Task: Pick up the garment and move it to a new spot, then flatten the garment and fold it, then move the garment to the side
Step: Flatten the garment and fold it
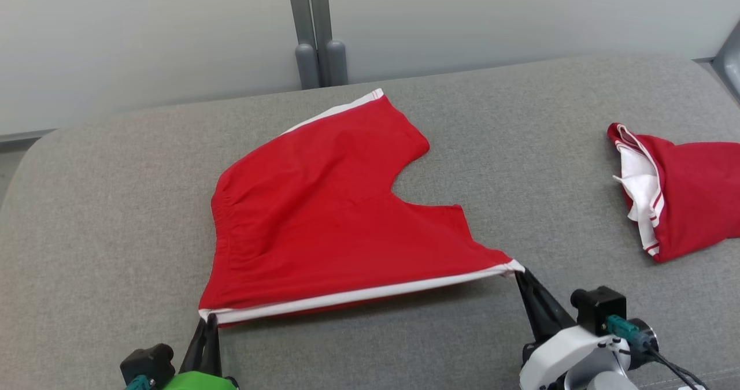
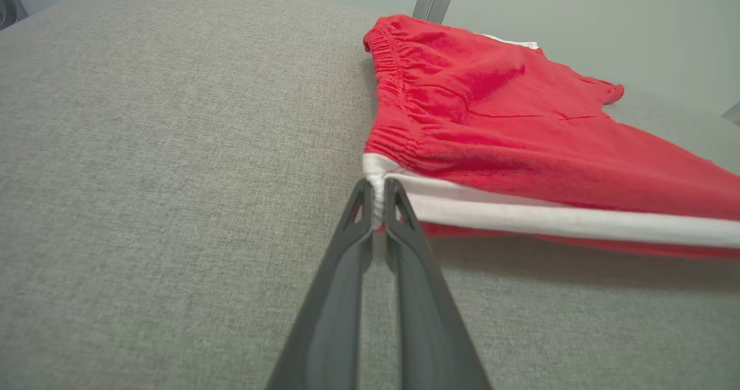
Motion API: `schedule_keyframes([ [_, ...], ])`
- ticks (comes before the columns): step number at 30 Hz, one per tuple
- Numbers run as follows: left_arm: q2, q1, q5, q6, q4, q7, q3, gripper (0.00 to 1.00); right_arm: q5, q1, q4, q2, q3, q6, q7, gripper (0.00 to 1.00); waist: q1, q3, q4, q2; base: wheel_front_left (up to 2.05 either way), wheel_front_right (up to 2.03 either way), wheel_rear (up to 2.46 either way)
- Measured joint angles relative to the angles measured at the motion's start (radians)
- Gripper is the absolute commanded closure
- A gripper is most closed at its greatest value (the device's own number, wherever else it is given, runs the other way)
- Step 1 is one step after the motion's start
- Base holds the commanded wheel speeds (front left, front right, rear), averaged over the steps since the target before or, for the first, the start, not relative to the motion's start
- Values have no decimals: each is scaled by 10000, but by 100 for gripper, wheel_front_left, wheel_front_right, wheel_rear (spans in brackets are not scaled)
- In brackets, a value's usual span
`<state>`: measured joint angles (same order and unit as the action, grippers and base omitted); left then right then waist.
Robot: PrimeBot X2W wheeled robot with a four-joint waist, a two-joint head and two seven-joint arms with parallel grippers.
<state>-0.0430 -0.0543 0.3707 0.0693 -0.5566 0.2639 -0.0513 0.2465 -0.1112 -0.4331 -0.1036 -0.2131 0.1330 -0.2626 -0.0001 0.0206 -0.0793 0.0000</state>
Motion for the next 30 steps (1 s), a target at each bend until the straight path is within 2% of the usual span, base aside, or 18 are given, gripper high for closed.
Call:
schedule_keyframes([
  [8, -13, 795, -230, -65, -79, 0, -67, 100, 67, 882, -268, -222, -773, -2, 0, 100, 0, -557, -135, 0, 0, 0, 0],
  [18, -13, 1592, -92, 10, 77, 0, -451, 100, 280, 1744, -209, -449, -623, 0, 0, 100, 0, -737, 110, 0, 0, 0, 0],
  [23, -19, 1267, -4, 56, 407, -2, -685, 100, 251, 1340, -46, -458, -351, -2, 0, 100, 0, -597, 311, 0, 0, 0, 0],
  [30, -31, 205, 221, 56, 940, 0, -932, 100, -59, -282, -288, -422, -130, -12, 0, 100, 0, -194, 526, 0, 0, 0, 0],
])
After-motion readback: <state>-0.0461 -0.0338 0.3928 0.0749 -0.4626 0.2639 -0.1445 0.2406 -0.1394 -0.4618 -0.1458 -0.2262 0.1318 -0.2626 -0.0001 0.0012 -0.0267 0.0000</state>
